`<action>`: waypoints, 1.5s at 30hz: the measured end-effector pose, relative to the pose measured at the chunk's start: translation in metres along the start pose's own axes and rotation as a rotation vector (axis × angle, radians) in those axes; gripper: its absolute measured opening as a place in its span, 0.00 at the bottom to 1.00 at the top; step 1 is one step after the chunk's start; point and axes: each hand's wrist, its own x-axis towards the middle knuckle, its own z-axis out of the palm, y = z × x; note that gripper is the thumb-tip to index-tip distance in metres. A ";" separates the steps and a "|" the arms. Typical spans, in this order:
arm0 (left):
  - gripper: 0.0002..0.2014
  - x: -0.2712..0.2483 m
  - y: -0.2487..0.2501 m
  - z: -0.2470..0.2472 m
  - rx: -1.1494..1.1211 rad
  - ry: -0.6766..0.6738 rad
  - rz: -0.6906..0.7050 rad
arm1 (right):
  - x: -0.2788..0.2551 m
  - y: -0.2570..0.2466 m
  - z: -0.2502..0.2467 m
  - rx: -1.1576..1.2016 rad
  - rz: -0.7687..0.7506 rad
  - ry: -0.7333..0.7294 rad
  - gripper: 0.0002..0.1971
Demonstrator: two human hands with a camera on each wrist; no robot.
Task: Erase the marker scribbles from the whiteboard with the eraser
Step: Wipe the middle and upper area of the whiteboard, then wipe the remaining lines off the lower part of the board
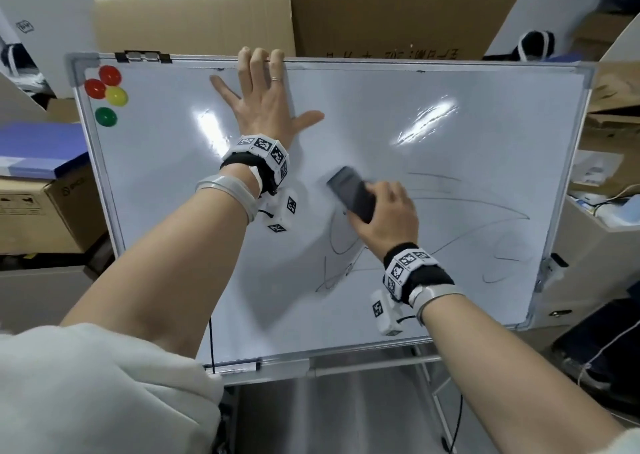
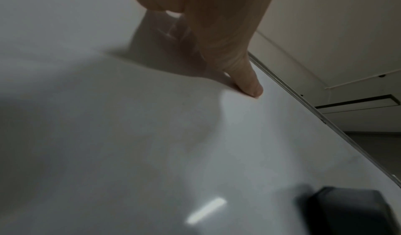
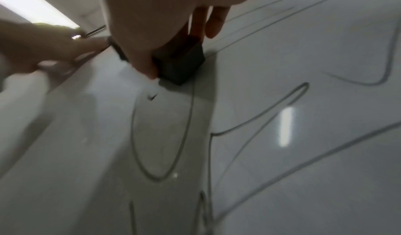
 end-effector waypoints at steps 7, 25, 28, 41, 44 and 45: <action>0.54 -0.001 0.009 0.002 0.016 -0.016 0.008 | 0.003 0.015 -0.005 0.110 0.308 0.175 0.27; 0.55 0.000 0.001 -0.001 -0.006 -0.038 -0.010 | -0.005 -0.010 0.009 -0.013 -0.141 -0.148 0.26; 0.52 -0.003 0.004 -0.003 -0.040 -0.044 -0.013 | -0.006 -0.009 0.006 -0.006 -0.156 -0.139 0.26; 0.28 -0.206 -0.004 0.047 -0.198 0.086 -0.547 | -0.022 0.006 0.004 0.108 -0.167 -0.094 0.25; 0.32 -0.266 -0.007 0.056 -0.238 -0.109 -0.776 | -0.026 0.013 0.008 0.122 -0.182 -0.120 0.26; 0.33 -0.284 -0.006 0.059 -0.254 -0.162 -0.804 | -0.028 0.015 0.010 0.123 -0.195 -0.127 0.26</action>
